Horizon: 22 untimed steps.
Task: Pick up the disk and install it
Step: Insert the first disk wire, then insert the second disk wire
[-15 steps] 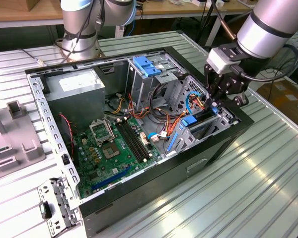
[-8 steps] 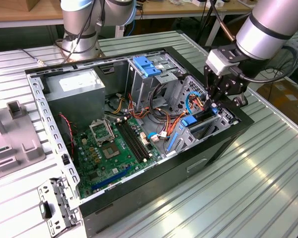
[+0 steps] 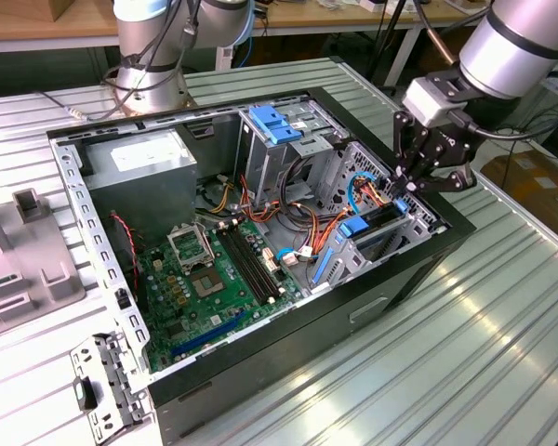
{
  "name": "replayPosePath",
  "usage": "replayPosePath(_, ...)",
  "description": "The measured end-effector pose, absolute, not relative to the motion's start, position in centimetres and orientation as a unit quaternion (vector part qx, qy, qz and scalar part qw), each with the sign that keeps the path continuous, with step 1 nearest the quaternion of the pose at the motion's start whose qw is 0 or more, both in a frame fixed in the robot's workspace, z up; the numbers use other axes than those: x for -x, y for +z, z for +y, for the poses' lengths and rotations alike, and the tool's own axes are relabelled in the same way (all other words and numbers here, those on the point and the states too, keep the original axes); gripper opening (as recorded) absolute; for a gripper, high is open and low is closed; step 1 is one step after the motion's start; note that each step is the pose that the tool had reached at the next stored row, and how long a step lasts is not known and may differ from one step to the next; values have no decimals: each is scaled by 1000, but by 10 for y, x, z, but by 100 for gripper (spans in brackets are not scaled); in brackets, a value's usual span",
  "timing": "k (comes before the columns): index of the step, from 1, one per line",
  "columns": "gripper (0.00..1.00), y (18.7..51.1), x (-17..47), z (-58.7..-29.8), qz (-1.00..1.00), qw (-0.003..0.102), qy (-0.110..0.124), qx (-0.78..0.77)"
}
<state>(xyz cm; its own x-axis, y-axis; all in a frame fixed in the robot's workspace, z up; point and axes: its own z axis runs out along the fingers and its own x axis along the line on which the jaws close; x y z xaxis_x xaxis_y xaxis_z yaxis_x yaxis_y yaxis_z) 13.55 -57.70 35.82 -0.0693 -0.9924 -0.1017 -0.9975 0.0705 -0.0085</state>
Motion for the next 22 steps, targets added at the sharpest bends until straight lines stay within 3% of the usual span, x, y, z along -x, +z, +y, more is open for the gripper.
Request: replayPosePath(22, 11, 363, -158, -577, 731, 39, 40, 681)
